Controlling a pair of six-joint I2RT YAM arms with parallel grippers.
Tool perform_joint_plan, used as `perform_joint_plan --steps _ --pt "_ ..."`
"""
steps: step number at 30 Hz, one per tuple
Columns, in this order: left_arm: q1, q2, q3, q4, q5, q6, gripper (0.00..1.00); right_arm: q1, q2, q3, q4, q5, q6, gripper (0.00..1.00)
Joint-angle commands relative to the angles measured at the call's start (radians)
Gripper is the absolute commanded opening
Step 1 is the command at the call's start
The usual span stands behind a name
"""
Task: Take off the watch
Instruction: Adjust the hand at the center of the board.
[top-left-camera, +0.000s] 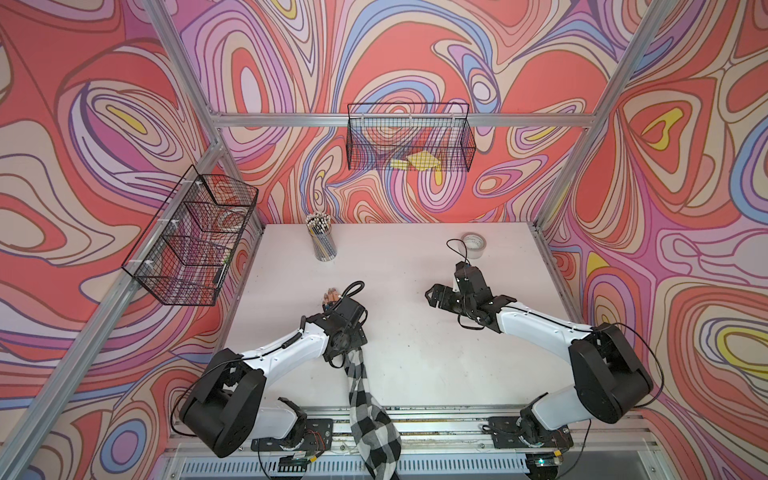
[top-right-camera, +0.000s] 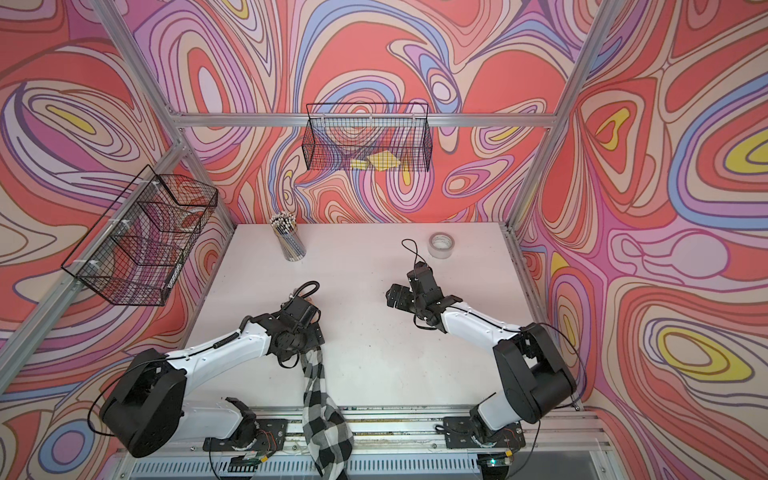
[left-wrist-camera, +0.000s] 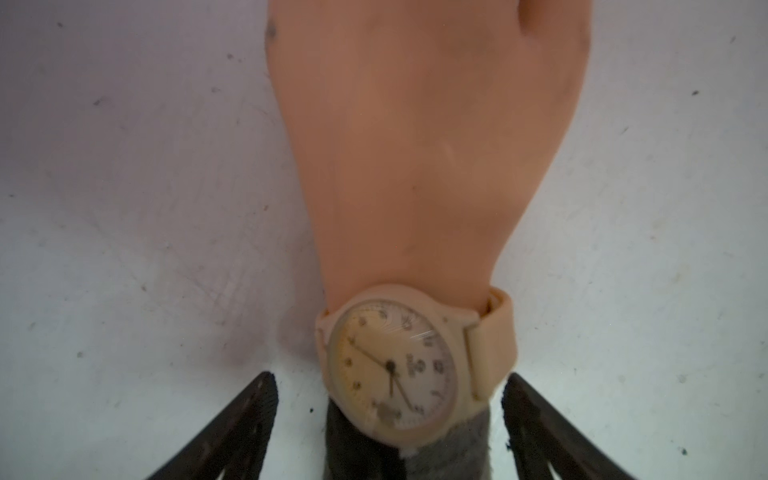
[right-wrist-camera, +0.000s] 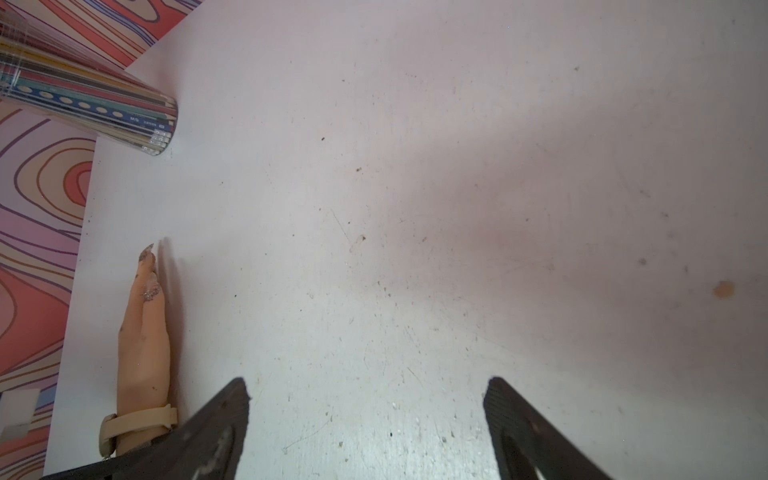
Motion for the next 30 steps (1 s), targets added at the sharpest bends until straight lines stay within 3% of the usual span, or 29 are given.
perform_joint_plan --steps 1,9,14,18,24,30 --pt "-0.015 0.029 0.028 0.010 -0.021 -0.040 0.82 0.006 -0.030 0.004 0.002 0.024 -0.005 0.90" --pt "-0.034 0.068 0.039 -0.006 -0.030 -0.052 0.57 0.005 -0.032 0.000 0.003 0.032 -0.009 0.90" --pt "-0.047 0.087 0.066 0.007 -0.004 -0.014 0.28 0.005 -0.023 0.003 0.014 0.010 -0.015 0.90" --pt "-0.056 0.105 0.108 0.022 0.042 0.036 0.13 0.007 -0.019 0.003 0.027 -0.013 -0.019 0.91" --pt "-0.065 0.093 0.163 0.135 0.164 0.129 0.12 0.005 -0.019 0.004 0.051 -0.069 -0.039 0.91" --pt "-0.067 0.075 0.158 0.318 0.295 0.168 0.12 0.002 0.003 -0.009 0.143 -0.214 -0.009 0.91"
